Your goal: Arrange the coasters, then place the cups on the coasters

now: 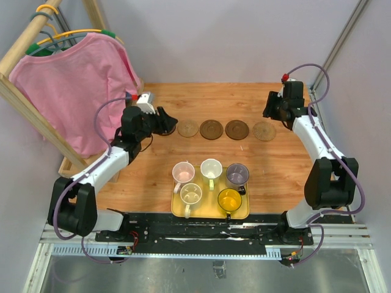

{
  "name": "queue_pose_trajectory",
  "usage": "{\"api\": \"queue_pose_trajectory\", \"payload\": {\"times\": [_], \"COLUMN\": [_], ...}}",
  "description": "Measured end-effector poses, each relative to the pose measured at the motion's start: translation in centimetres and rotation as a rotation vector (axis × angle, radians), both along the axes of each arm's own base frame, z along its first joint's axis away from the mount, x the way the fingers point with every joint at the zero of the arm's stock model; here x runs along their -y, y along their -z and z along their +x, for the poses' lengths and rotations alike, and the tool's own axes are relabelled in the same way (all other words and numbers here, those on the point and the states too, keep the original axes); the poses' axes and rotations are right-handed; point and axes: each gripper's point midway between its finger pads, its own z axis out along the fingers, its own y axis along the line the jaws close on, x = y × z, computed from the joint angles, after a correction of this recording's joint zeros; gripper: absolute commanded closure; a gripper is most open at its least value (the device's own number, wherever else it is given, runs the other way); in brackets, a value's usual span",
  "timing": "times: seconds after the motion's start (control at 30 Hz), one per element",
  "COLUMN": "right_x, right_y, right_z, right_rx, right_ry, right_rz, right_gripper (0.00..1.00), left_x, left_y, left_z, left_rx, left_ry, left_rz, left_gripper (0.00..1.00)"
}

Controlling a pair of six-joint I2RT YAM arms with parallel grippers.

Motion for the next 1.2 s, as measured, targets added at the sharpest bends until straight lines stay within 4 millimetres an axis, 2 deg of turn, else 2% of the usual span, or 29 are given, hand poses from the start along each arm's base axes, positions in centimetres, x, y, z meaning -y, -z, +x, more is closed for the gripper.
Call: {"api": "queue_pose_trajectory", "payload": {"times": [0.13,0.23,0.3,0.43,0.53,0.67,0.9,1.2], "right_x": [-0.1,0.0,0.2,1.2,1.9,2.2,2.1,3.1], "right_y": [-1.2,-2.3,-3.2,-4.9,-5.5,-4.5,-1.0,-1.7], "right_z": [1.3,2.4,3.2,4.6,5.5,7.1,8.2,8.3], "right_rx": [0.072,0.136,0.183,0.27,0.313,0.33,0.274,0.282], "right_ry": [-0.018,-0.031,-0.036,-0.013,0.014,0.036,0.044,0.102], "right_rz": [-0.008,-0.028,-0.052,-0.111,-0.143,-0.155,-0.139,-0.161], "right_gripper": [0.47,0.41,0.35,0.29,0.19,0.01,0.02,0.02], "left_x": [-1.4,-3.7,-5.6,-8.6,-9.2,-9.7,-10.7,-10.6], "left_y": [-3.5,-5.6,-6.3,-6.1,-5.6,-5.4,-5.6,-5.1], "left_z": [2.1,3.8,5.0,6.6,7.1,7.3,7.3,6.5], "left_rx": [0.08,0.129,0.151,0.166,0.169,0.182,0.201,0.192], "left_ry": [-0.059,-0.132,-0.184,-0.266,-0.284,-0.297,-0.332,-0.328], "left_rz": [0.012,0.017,0.025,0.061,0.098,0.141,0.185,0.178], "left_gripper": [0.4,0.36,0.35,0.35,0.35,0.33,0.32,0.24]}}
